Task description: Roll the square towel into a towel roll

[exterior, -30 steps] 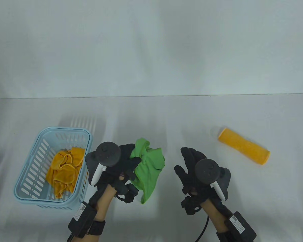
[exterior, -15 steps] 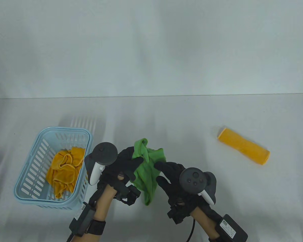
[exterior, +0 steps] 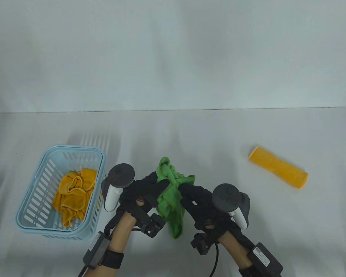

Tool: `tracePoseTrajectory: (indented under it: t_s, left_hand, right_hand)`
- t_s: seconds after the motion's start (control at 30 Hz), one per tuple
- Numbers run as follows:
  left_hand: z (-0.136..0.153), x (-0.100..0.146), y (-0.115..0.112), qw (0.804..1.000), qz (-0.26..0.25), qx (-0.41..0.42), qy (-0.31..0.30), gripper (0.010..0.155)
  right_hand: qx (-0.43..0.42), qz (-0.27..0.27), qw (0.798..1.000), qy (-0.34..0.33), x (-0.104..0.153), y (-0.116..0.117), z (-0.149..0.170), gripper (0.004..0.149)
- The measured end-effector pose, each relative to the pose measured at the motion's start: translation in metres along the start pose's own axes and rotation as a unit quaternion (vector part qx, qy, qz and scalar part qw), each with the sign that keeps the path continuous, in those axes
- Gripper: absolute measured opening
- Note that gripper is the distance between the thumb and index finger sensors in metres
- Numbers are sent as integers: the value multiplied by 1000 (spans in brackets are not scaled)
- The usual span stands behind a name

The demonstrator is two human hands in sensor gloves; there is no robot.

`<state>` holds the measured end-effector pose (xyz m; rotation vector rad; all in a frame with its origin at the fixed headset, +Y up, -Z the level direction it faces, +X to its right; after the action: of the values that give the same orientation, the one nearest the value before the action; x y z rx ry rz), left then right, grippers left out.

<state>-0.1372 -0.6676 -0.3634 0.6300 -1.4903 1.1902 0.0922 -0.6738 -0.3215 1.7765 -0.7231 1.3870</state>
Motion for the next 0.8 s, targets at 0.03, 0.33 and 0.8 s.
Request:
tracePoseTrajectory:
  t_s: [0.03,0.33,0.8]
  left_hand:
    - [0,0,-1,1000,4,2,0,52]
    - [1,-3,-10,998,49,28,-6,56]
    - [-2,-3,-26,997,68,21,-3,60]
  right_hand:
    - [-7,-10,1000,1,0,1,1,57]
    - [57,-47,997,21,-3,13,3,88]
    - [75,37,995,46,-5,5,9,72]
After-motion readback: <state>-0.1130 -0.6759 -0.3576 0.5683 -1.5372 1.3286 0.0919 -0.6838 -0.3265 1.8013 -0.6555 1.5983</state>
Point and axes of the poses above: the tracker on the back of each hand, its own z axis roughly to the little-finger side, its own x axis roughly from the fingertips to the wrist, y = z × x, the point moved 2 cm from there along -x, roughly from the wrist to the fingertips, and after that the axes turned 3 degrees about y, right-handed, at the moved point
